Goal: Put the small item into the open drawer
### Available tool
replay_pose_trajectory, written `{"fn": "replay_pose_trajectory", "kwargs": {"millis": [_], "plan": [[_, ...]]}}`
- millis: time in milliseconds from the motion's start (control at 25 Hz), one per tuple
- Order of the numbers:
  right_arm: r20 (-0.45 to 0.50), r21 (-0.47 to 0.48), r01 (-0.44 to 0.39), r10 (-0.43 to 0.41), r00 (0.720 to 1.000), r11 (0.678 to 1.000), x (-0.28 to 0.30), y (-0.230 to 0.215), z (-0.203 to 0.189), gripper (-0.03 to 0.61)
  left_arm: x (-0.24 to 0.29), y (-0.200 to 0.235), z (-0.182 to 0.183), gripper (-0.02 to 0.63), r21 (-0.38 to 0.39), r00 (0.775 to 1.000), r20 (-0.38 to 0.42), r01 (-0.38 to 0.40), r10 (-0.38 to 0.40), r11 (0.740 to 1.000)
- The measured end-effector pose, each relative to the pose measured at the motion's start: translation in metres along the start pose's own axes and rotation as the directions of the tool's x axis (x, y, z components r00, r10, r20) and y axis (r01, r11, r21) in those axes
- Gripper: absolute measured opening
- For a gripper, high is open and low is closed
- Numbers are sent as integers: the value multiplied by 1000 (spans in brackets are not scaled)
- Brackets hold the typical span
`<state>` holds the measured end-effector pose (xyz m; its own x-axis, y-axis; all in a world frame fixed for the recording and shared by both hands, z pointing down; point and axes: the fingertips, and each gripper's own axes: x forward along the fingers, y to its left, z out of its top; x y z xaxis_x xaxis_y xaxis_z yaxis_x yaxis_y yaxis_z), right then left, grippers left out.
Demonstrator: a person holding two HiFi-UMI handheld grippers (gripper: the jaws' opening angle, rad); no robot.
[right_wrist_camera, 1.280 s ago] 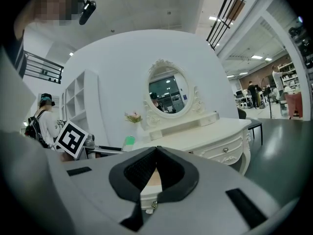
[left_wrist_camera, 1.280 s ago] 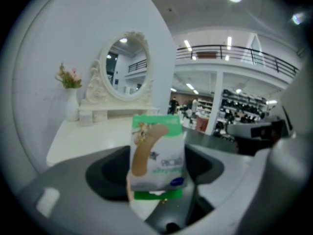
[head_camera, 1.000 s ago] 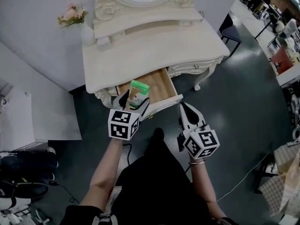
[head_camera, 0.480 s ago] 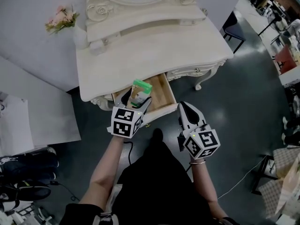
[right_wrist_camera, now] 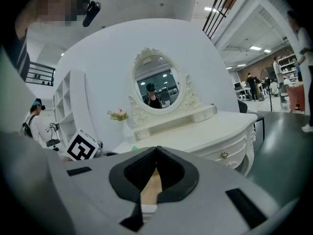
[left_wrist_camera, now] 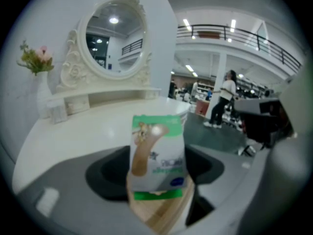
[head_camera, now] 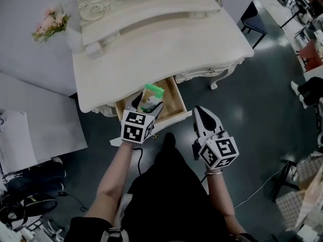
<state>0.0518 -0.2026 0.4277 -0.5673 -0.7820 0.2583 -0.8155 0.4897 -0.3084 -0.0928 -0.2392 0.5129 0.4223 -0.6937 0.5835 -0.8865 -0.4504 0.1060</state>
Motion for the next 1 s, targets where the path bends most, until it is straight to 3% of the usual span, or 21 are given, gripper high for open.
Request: {"fn": "replay_pose_trajectory", "kwargs": {"millis": [480,1000], "plan": [[-31,51,41,-39,999,998,10,-37,-10,5,58,-13,-32,350,54,984,-167,66,-56,996],[-60,91,68,-62,996,994,21,-52,-21,5,97,-14,-65,350,66,940,-326,127,-99,990]]}}
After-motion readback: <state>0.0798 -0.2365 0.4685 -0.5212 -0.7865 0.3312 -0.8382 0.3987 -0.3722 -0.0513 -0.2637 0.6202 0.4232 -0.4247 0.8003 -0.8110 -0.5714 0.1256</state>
